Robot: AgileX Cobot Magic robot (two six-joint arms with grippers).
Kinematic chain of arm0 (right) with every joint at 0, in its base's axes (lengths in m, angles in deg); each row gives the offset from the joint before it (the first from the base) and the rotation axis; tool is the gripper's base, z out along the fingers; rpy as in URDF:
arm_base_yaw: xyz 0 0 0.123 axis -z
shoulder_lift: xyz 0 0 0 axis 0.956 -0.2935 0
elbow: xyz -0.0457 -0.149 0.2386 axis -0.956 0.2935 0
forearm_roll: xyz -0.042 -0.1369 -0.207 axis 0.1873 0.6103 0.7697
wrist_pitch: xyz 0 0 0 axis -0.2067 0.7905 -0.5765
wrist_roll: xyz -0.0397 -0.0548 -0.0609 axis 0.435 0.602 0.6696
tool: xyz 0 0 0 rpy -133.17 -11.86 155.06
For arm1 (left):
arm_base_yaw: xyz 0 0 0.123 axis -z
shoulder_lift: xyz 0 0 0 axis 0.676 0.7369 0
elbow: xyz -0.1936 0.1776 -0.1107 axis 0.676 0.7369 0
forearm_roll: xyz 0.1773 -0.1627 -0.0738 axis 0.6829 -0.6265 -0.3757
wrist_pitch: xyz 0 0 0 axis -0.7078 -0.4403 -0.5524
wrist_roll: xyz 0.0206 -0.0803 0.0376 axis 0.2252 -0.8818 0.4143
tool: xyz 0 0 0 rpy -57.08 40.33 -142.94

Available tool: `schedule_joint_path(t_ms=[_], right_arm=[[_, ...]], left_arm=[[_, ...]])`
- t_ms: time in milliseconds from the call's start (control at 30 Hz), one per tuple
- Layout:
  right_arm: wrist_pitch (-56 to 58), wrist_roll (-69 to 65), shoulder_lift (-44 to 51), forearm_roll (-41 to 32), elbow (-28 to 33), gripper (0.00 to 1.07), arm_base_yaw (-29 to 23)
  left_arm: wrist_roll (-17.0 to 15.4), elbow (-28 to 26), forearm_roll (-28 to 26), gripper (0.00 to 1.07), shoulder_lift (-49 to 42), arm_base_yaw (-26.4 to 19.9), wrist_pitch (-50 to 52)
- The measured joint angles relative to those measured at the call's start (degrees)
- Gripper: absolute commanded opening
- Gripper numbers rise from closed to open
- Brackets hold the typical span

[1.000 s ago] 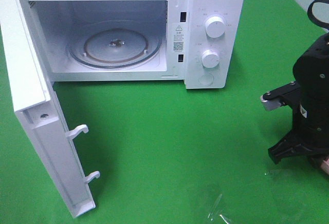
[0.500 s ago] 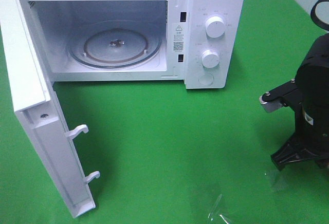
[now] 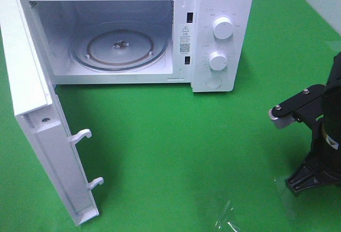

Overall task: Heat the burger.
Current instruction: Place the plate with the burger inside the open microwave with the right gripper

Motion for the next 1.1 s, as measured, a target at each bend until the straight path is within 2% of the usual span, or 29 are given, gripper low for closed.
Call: schedule_joint_path(t_ms=[167,233,533,600,767,933,1100], right_arm=[[0.5,-0.2,1.5,0.0,1.3,0.00,-2.1],[1.8,-0.9,3.7,0.0,2.2,0.00,-5.0],[4.2,-1.0,6.4,-0.1,2.9,0.00,-10.4],[4.6,-1.0,6.9,-0.1,2.9,0.00,-13.1],[5.2,-0.9,6.9,0.1,3.0,0.00,-15.1],[5.8,-0.6,6.9,1.6,3.3,0.00,-21.3],[5.7,0.0,6.9,3.7,3.3,0.00,-25.2]], left_arm=[[0.0,0.0,0.0,0.98,0.0,0.0,0.0],[0.0,0.0,0.0,0.98,0.0,0.0,0.0],[0.0,0.0,0.0,0.98,0.0,0.0,0.0],[0.0,0.0,0.0,0.98,0.0,0.0,0.0],[0.0,0.0,0.0,0.98,0.0,0.0,0.0],[0.0,0.0,0.0,0.98,0.0,0.0,0.0],[0.0,0.0,0.0,0.98,0.0,0.0,0.0]])
